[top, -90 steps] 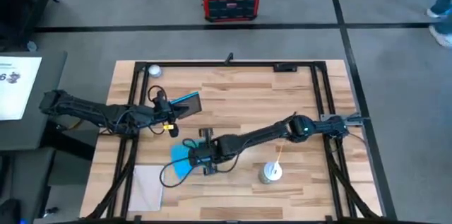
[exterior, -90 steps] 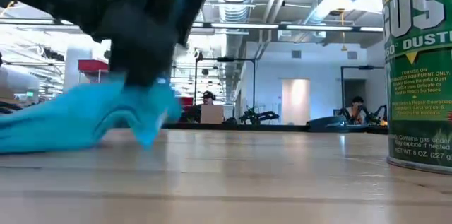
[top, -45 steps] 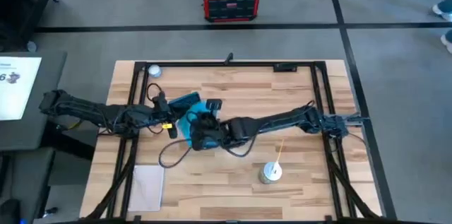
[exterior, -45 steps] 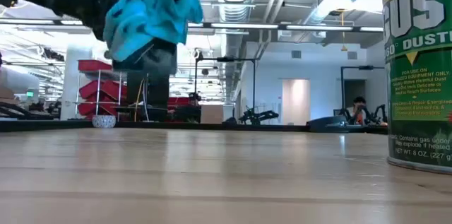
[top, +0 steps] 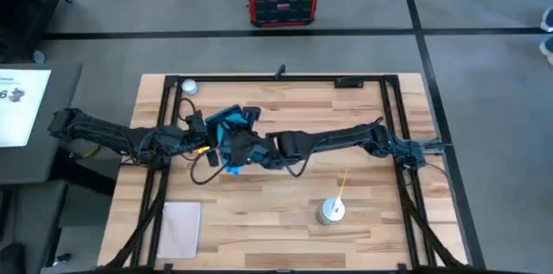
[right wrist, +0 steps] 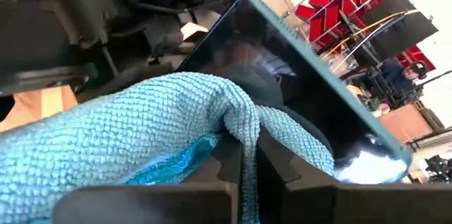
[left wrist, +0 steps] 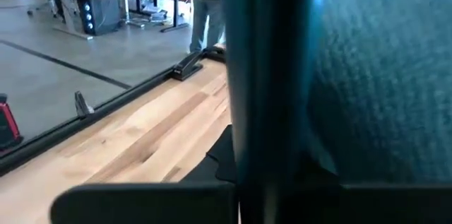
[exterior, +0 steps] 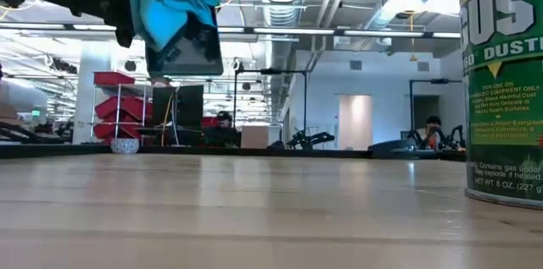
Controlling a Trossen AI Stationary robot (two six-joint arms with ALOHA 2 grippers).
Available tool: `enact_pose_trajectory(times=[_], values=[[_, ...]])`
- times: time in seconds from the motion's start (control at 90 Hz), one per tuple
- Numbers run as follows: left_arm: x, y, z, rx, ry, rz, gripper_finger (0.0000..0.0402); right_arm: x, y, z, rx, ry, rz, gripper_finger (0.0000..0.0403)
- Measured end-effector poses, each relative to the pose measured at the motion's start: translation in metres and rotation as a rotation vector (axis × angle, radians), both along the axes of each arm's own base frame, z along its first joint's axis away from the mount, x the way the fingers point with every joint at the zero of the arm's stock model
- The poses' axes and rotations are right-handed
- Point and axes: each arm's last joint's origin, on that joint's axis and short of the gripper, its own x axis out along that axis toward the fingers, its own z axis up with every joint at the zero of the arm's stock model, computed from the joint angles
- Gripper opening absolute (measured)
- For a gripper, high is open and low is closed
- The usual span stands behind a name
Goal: Apply microfiber cloth
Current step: Wipe the front of the blue tablet with the blue microfiber cloth
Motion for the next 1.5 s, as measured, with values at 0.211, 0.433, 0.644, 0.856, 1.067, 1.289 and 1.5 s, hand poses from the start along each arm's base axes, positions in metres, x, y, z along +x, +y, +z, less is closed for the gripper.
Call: enact_pose_trajectory(times=[0.211, 0.433, 0.644, 0.856, 1.067, 1.289, 1.5], values=[[0.001, -0.001, -0.001, -0.001, 0.007, -0.009, 0.0, 0.001, -0.003, 0.015, -0.027, -0.063, 0.007, 0.0], [-0.001, 0.0, -0.001, 0.022, 0.016, -0.001, 0.0, -0.007, -0.005, -0.001, 0.064, 0.023, -0.056, 0.0], [-0.001, 0.0, -0.001, 0.039, 0.017, 0.014, 0.0, -0.01, -0.004, -0.015, 0.11, 0.063, -0.086, 0.0], [0.001, 0.001, 0.0, 0.017, -0.002, 0.048, 0.0, -0.001, -0.011, 0.0, 0.04, 0.0, -0.028, 0.0], [-0.003, 0.001, 0.004, 0.034, -0.016, 0.036, 0.0, -0.031, -0.023, 0.032, 0.058, 0.041, -0.084, 0.0], [-0.011, -0.001, 0.019, 0.062, -0.125, -0.068, 0.0, -0.052, -0.018, 0.02, 0.122, 0.118, -0.185, 0.0], [-0.011, 0.001, 0.023, 0.085, -0.154, -0.017, 0.0, -0.045, 0.018, -0.018, 0.153, 0.076, -0.157, 0.0]])
